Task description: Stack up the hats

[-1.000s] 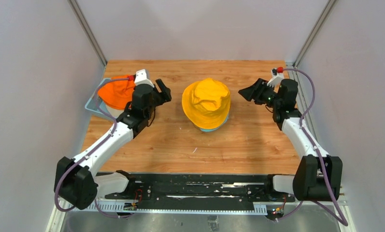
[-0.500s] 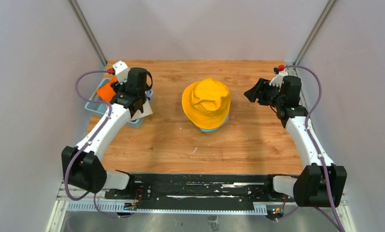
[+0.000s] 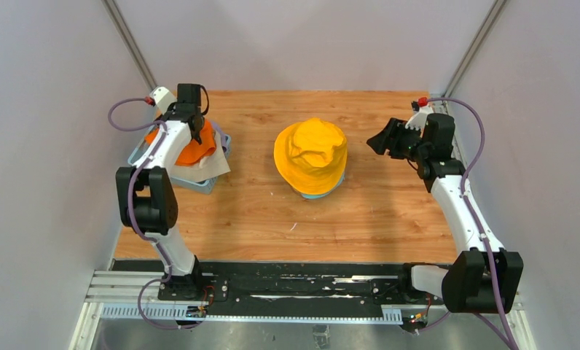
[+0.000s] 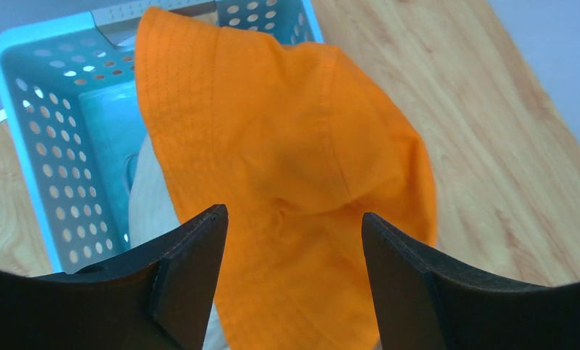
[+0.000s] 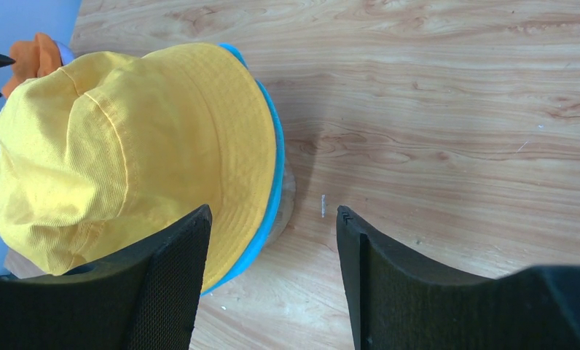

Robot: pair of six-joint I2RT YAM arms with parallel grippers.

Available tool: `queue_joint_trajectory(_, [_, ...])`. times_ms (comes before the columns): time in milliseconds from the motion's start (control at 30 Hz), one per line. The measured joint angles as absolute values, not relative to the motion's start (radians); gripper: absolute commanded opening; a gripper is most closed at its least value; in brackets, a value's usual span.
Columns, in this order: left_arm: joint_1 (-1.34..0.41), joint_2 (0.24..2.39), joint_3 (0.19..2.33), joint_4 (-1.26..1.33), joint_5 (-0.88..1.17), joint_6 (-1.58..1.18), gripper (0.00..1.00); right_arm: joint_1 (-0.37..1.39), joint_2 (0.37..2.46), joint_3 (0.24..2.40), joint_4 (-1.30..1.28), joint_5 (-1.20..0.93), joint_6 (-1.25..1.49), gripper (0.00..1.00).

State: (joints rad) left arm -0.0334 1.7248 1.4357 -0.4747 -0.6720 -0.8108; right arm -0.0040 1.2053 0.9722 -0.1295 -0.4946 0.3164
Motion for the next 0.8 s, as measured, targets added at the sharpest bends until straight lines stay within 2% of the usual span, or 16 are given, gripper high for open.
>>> queue_joint_trajectory(300, [-0.005, 1.874, 1.494, -0.476, -0.651, -0.826, 0.72, -0.004, 1.205, 0.972, -0.129, -0.515, 0.316, 0.63])
queue_joint_trajectory(433, [0.003, 1.882, 1.502, -0.458, -0.656, -0.817, 0.63, -0.004, 1.205, 0.972, -0.126, -0.520, 0.317, 0.63])
queue_joint_trajectory(567, [0.011, 1.882, 1.507, -0.432, -0.665, -0.797, 0.44, -0.004, 1.205, 0.972, -0.124, -0.526, 0.317, 0.63])
queue_joint_trajectory(600, [0.012, 1.882, 1.507, -0.423, -0.668, -0.791, 0.36, -0.004, 1.205, 0.972, -0.124, -0.528, 0.317, 0.63])
queue_joint_trajectory(700, [0.014, 1.882, 1.507, -0.411, -0.674, -0.781, 0.05, -0.004, 1.205, 0.972, -0.123, -0.532, 0.318, 0.63])
queue_joint_trajectory(733, [0.014, 1.882, 1.507, -0.405, -0.674, -0.779, 0.01, -0.004, 1.205, 0.971, -0.121, -0.532, 0.318, 0.63])
queue_joint_trajectory(800, [0.015, 1.878, 1.501, -0.386, -0.673, -0.779, 0.00, -0.004, 1.205, 0.971, -0.119, -0.533, 0.318, 0.63])
